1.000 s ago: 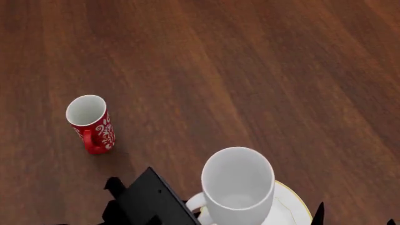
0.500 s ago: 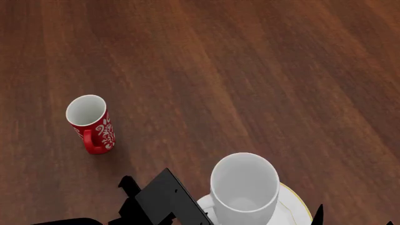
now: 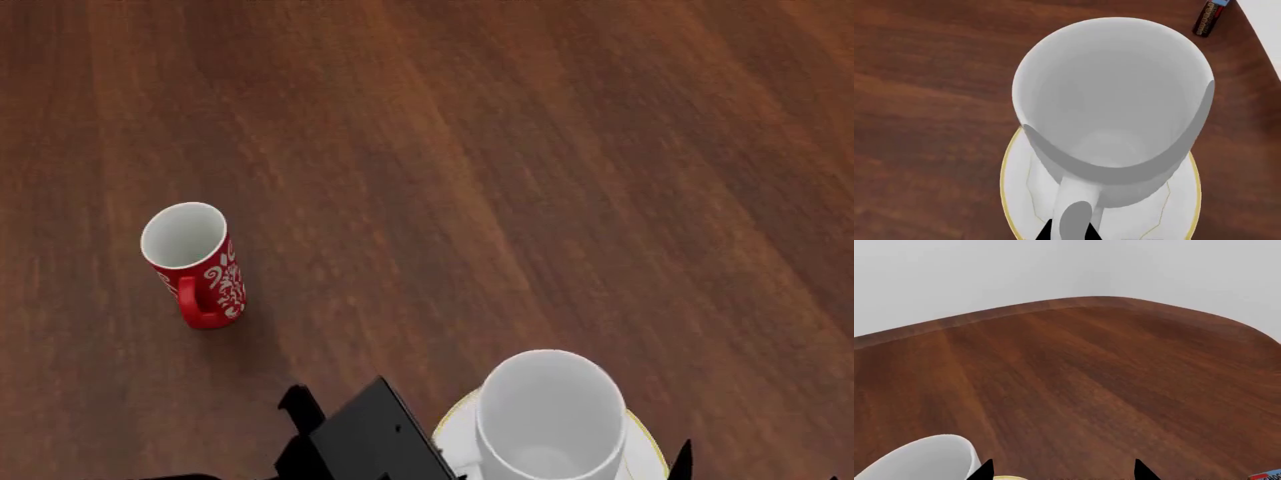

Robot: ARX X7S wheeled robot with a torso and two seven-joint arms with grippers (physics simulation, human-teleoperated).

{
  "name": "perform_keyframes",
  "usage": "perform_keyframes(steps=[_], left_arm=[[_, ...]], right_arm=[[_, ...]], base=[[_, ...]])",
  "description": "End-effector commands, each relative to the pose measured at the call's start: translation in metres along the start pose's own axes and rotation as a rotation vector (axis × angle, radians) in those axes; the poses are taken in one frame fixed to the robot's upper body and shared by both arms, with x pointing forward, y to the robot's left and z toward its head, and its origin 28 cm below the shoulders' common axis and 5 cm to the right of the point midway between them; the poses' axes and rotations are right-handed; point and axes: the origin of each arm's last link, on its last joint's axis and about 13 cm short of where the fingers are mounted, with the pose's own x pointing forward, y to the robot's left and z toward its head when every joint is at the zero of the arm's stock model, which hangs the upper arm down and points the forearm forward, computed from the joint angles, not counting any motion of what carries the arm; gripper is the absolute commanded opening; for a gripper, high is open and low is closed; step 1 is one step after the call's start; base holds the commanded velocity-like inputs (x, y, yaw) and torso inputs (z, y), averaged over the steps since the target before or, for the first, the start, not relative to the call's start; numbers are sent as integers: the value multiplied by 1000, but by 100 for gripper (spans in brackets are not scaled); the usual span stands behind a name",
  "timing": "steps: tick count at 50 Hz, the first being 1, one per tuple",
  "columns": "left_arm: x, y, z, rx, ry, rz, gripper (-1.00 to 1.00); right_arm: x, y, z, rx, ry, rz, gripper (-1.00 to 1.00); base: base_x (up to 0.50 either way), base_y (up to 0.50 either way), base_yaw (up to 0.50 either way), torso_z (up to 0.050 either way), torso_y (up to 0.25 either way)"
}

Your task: Put the white mug on the plate.

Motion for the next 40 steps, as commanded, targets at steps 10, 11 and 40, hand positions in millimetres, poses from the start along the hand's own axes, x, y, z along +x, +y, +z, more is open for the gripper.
perform_keyframes(steps=[10, 11, 40], left_arm=[[4, -2, -8, 27, 38, 1, -100], [4, -2, -8, 28, 39, 1, -100], [10, -3, -19, 59, 84, 4, -100]], right_arm=[[1, 1, 0, 0, 0, 5, 100], [1, 1, 0, -1, 0, 5, 100], [1, 1, -1, 3, 2, 3, 100]], base=[[0, 0, 0, 0, 0], [0, 0, 0, 0, 0], [0, 0, 0, 0, 0]])
